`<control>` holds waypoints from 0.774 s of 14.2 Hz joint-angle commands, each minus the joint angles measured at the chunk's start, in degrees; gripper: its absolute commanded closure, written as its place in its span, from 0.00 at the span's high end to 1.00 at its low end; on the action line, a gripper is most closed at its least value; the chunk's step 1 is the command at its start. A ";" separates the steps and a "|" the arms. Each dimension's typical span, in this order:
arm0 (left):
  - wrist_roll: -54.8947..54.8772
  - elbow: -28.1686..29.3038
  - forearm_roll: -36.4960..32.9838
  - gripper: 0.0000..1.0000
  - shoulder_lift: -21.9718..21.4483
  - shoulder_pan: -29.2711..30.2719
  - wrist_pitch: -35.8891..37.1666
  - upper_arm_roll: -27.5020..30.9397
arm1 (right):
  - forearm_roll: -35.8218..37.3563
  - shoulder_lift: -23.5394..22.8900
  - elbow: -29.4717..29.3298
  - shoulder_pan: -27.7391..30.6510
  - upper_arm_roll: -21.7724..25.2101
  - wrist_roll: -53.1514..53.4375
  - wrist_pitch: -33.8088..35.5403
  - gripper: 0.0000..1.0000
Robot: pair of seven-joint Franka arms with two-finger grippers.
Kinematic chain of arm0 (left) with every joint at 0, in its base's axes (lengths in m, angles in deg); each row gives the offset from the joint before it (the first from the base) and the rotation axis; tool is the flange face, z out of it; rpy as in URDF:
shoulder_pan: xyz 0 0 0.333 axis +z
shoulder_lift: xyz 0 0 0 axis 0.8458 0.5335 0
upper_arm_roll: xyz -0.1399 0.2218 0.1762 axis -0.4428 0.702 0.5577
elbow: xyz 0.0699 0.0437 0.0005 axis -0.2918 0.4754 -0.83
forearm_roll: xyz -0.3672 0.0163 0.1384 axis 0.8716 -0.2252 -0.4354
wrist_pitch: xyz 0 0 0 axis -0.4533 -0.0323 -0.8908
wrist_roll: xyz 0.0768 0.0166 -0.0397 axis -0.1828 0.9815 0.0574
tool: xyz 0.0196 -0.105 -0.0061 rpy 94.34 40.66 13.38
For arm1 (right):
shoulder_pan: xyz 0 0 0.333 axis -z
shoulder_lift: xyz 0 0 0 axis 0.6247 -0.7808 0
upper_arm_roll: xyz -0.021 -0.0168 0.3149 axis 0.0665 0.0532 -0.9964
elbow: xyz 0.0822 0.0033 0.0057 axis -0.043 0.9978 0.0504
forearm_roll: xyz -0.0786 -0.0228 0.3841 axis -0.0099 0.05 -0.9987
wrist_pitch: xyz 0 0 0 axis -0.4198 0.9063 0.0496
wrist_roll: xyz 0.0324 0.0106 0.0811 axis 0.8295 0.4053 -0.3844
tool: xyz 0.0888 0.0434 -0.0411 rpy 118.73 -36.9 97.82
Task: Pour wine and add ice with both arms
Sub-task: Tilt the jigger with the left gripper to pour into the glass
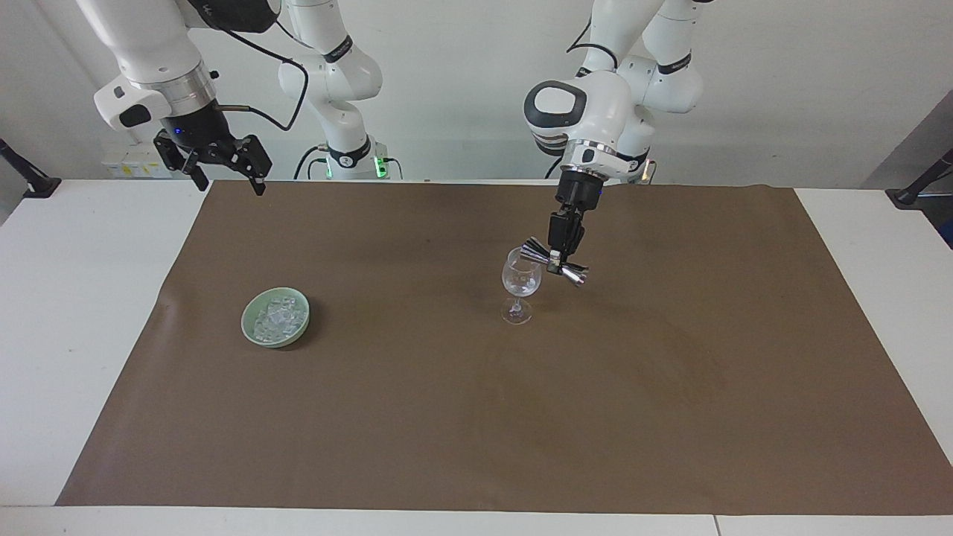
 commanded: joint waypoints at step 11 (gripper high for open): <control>-2.31 -1.64 2.54 0.00 1.49 0.48 1.86 0.55 | -0.10 1.13 1.09 0.24 -0.15 -1.37 0.37 1.00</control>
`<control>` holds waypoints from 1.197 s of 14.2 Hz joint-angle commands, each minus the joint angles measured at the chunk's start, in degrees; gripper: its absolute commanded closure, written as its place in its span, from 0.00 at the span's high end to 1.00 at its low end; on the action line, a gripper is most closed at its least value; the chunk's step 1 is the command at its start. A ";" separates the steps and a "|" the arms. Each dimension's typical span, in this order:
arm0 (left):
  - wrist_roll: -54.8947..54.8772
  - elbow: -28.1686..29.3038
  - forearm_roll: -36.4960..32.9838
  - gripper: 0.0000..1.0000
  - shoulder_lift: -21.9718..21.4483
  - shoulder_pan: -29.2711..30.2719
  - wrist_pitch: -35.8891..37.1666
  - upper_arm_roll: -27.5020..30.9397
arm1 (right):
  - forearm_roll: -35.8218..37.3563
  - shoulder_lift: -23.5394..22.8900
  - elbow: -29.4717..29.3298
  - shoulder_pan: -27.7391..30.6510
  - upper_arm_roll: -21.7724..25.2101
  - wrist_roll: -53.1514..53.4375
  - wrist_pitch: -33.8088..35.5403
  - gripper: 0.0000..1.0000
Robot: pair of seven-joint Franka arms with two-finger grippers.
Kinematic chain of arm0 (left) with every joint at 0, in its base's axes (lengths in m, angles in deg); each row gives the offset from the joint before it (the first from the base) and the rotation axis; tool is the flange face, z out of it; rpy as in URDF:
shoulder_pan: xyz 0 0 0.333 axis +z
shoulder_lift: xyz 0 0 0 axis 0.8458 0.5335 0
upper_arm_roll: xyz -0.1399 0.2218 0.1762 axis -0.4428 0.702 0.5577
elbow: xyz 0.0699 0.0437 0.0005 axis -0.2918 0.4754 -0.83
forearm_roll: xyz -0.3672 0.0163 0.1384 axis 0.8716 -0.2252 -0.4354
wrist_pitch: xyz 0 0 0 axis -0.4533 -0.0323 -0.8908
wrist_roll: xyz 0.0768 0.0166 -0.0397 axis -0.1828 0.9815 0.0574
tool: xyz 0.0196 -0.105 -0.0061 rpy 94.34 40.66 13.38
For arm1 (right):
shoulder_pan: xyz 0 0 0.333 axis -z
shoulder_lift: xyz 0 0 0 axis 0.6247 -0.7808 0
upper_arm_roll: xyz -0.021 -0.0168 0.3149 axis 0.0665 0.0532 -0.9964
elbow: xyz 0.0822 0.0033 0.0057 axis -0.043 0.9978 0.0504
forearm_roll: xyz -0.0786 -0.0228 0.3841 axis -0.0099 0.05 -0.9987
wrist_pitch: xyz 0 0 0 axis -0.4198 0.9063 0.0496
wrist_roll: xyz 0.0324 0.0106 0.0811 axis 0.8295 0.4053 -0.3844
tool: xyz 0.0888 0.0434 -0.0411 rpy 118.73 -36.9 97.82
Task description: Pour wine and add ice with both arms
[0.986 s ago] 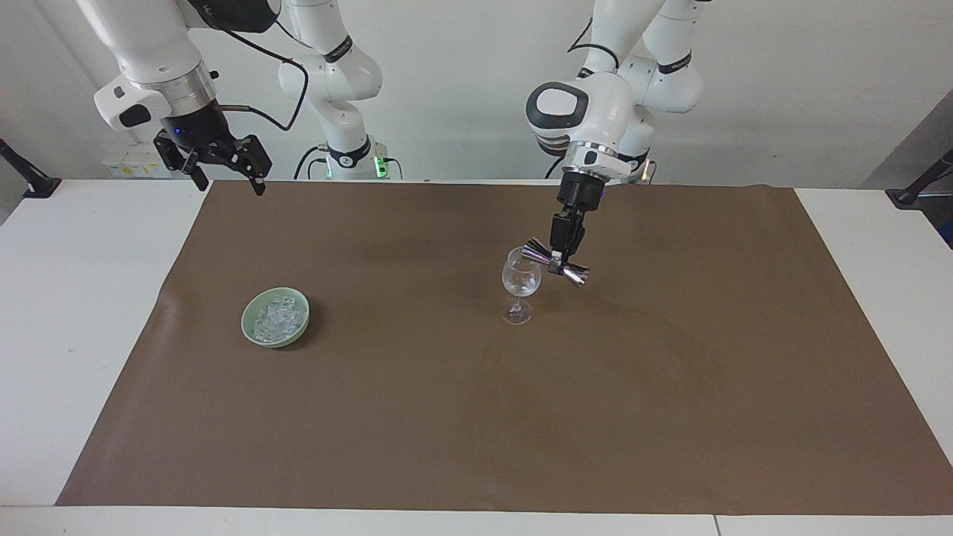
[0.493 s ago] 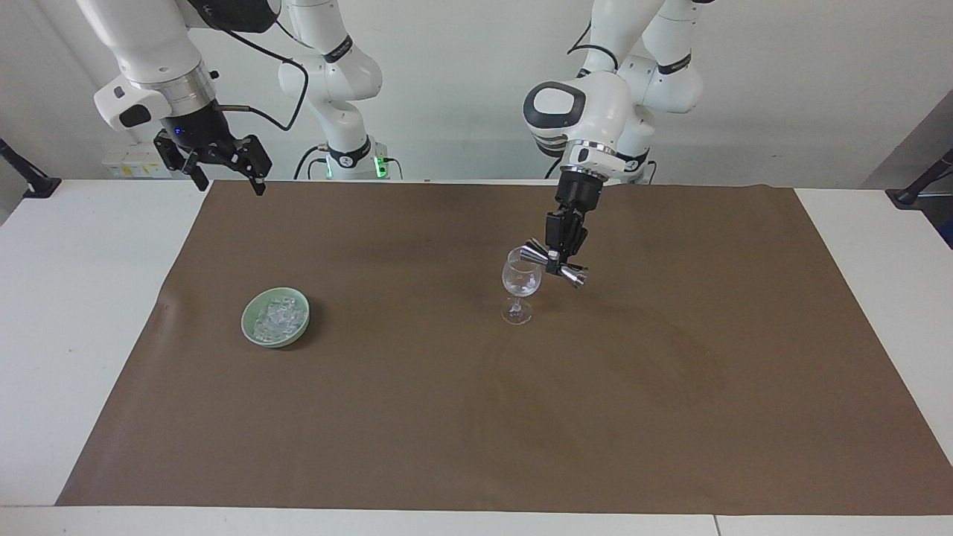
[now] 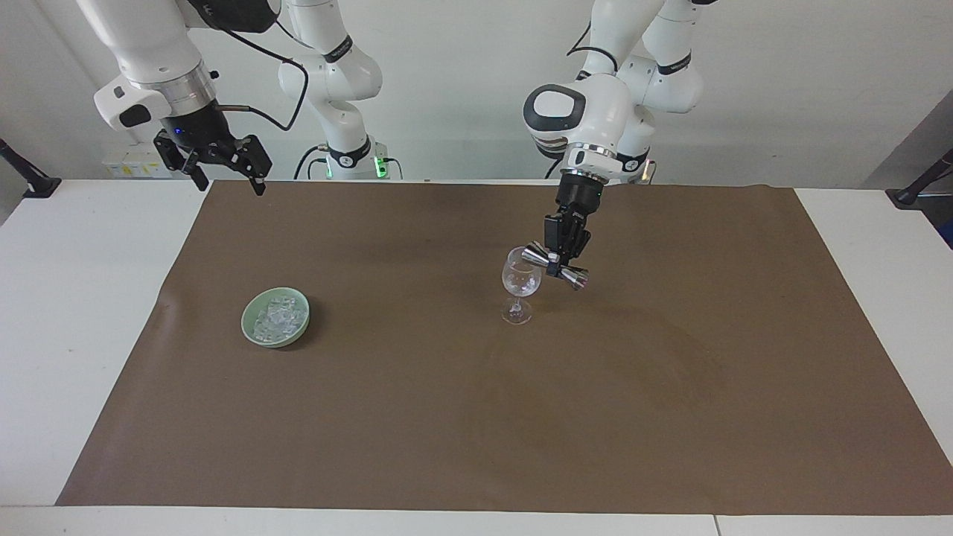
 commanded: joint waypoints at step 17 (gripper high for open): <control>25.18 6.28 8.24 0.00 -7.94 19.11 36.94 0.79 | -2.74 7.97 22.69 -0.02 -0.15 -13.47 -19.56 1.00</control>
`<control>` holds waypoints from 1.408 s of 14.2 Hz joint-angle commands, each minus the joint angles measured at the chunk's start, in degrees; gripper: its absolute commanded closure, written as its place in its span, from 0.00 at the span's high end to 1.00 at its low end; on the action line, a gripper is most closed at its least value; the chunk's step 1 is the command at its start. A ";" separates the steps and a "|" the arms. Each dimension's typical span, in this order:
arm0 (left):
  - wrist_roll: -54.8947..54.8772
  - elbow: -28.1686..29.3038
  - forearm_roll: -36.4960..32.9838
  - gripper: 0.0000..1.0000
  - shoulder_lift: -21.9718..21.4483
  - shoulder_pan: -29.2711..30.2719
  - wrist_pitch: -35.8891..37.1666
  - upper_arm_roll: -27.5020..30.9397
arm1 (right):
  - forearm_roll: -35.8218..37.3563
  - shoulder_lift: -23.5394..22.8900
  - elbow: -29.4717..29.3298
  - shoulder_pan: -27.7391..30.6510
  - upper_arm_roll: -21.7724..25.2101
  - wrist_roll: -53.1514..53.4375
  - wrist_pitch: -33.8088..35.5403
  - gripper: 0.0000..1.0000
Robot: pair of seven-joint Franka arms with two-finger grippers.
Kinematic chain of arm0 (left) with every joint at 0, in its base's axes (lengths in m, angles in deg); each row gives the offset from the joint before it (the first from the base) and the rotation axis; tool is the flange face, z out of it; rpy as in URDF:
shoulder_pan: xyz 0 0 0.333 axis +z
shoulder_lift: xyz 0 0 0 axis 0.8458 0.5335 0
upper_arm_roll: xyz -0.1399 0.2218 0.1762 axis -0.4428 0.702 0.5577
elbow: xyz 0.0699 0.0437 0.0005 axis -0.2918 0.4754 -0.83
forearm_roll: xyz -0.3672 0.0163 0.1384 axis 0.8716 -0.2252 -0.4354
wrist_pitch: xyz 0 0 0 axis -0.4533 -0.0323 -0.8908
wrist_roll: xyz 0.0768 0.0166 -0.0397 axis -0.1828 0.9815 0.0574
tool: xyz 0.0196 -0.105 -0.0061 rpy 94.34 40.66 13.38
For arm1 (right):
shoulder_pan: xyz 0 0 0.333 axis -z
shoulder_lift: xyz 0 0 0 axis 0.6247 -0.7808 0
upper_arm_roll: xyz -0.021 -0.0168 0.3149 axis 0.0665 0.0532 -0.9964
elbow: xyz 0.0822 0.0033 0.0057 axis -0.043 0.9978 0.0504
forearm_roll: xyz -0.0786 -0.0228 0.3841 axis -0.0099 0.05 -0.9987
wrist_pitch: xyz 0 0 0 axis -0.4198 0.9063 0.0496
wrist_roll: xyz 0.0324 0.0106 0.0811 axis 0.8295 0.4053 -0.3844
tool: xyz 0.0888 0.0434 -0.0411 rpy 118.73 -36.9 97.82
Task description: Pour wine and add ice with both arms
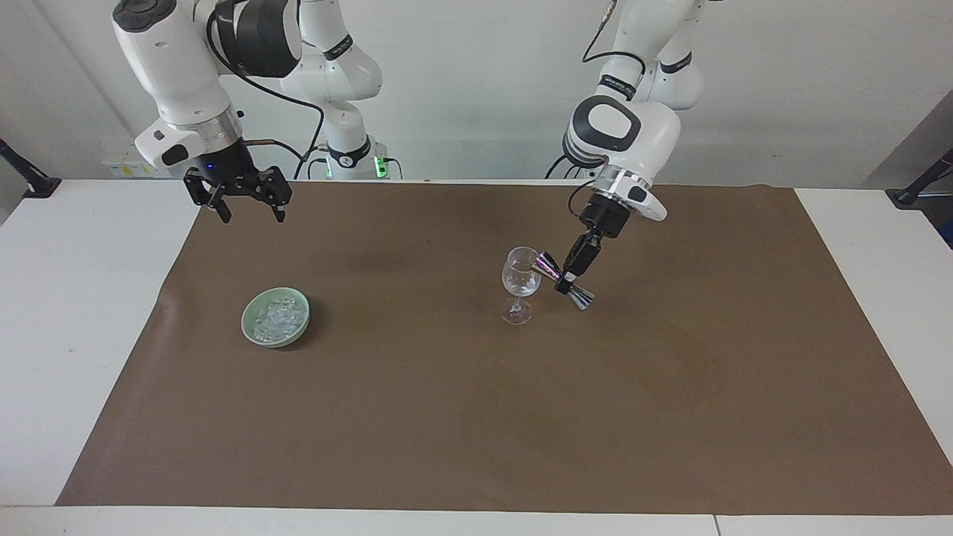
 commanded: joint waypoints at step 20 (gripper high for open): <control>18.94 11.52 0.74 0.00 10.40 47.73 55.90 0.22 | -0.50 -17.91 9.59 2.81 0.20 -28.45 -30.26 0.85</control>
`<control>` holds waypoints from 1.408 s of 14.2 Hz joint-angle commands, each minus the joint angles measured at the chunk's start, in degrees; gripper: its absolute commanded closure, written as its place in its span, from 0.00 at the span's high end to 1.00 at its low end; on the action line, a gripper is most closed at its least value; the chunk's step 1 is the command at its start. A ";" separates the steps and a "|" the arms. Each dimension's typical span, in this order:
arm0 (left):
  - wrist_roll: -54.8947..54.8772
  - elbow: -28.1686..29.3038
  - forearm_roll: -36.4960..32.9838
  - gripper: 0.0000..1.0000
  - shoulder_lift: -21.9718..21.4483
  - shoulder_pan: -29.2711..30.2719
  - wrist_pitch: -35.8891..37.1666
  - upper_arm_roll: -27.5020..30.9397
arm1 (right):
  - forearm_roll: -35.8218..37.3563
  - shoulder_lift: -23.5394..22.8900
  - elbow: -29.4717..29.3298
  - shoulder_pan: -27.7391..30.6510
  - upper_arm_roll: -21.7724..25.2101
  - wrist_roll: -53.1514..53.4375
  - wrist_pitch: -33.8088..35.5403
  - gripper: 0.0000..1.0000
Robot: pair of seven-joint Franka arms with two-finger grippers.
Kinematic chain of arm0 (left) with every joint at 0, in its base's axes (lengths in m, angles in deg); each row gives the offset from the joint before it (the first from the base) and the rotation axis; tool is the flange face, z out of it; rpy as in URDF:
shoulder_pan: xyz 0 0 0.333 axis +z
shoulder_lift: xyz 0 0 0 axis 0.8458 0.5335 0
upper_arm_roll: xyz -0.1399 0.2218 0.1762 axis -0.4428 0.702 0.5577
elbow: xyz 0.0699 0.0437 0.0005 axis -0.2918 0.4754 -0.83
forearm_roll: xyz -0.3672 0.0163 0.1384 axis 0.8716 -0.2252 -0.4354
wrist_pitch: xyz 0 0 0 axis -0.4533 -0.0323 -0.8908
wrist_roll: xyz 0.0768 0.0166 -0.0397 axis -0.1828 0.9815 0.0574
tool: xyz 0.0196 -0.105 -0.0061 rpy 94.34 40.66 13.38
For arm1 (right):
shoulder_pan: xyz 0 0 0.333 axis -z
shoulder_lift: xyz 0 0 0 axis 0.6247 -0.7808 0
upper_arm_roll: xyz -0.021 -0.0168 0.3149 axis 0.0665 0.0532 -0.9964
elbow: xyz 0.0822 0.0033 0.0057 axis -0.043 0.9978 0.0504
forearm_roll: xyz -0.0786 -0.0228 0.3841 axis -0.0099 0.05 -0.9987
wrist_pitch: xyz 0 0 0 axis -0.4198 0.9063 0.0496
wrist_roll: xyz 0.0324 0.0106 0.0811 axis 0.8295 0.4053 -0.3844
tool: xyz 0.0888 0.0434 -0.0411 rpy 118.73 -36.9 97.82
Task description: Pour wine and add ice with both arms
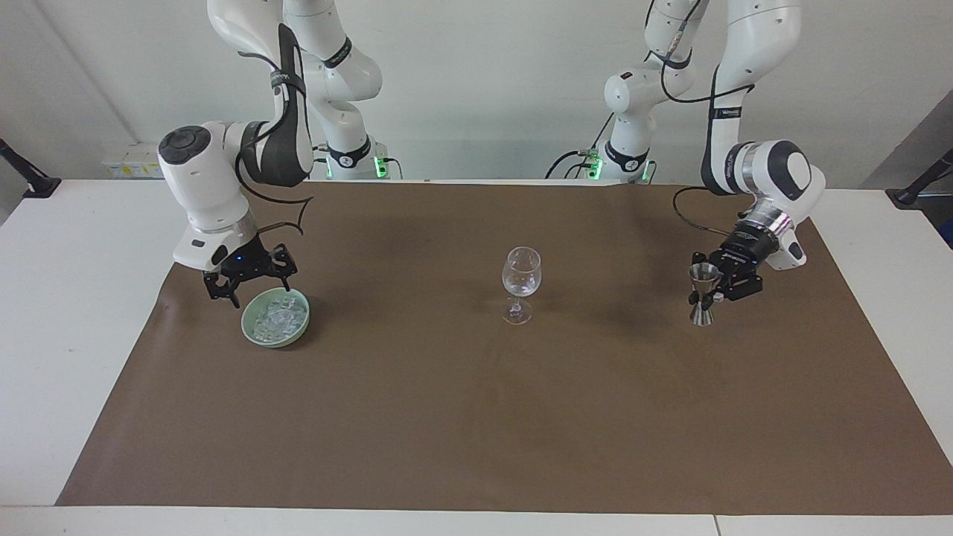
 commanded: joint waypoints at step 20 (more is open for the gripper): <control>3.11 2.43 6.39 0.00 3.91 -3.72 -3.16 -0.62 | -0.30 -0.47 3.13 0.90 -0.16 -1.76 -3.70 0.45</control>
